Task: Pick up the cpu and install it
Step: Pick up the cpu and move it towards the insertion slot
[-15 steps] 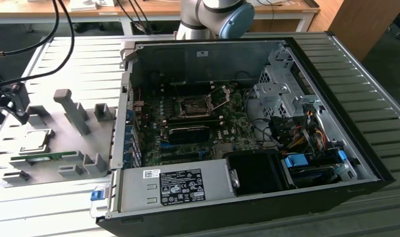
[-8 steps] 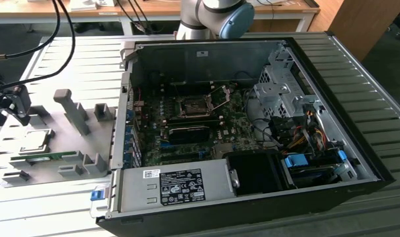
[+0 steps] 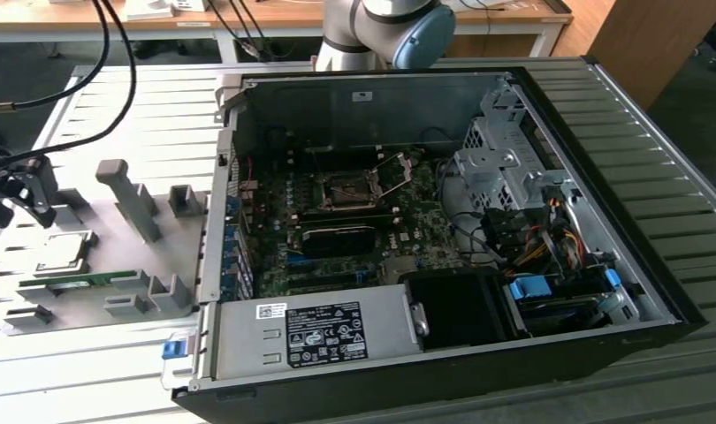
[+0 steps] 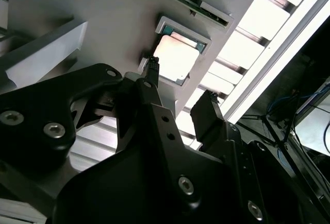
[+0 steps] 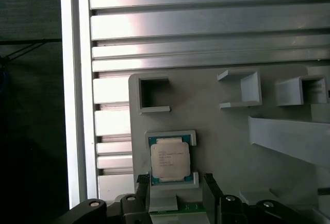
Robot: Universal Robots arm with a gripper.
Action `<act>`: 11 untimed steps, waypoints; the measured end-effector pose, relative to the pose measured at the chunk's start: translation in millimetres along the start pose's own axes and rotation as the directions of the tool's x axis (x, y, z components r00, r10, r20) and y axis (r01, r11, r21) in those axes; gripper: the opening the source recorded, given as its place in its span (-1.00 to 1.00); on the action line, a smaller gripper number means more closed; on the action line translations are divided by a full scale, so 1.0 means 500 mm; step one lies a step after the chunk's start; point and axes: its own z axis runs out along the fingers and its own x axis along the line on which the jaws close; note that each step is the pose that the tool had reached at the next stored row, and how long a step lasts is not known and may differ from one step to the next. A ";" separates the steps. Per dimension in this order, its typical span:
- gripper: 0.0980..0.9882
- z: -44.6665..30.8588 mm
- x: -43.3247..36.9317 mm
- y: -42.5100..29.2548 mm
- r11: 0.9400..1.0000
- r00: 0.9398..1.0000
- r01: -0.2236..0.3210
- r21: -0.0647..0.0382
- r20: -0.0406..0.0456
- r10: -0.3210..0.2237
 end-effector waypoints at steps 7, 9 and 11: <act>0.14 0.009 0.000 -0.001 1.000 1.000 0.000 0.000 0.000 0.000; 0.14 0.014 0.000 -0.001 1.000 1.000 0.000 0.000 0.000 0.000; 0.14 0.020 0.000 -0.002 1.000 1.000 0.000 0.000 0.000 0.000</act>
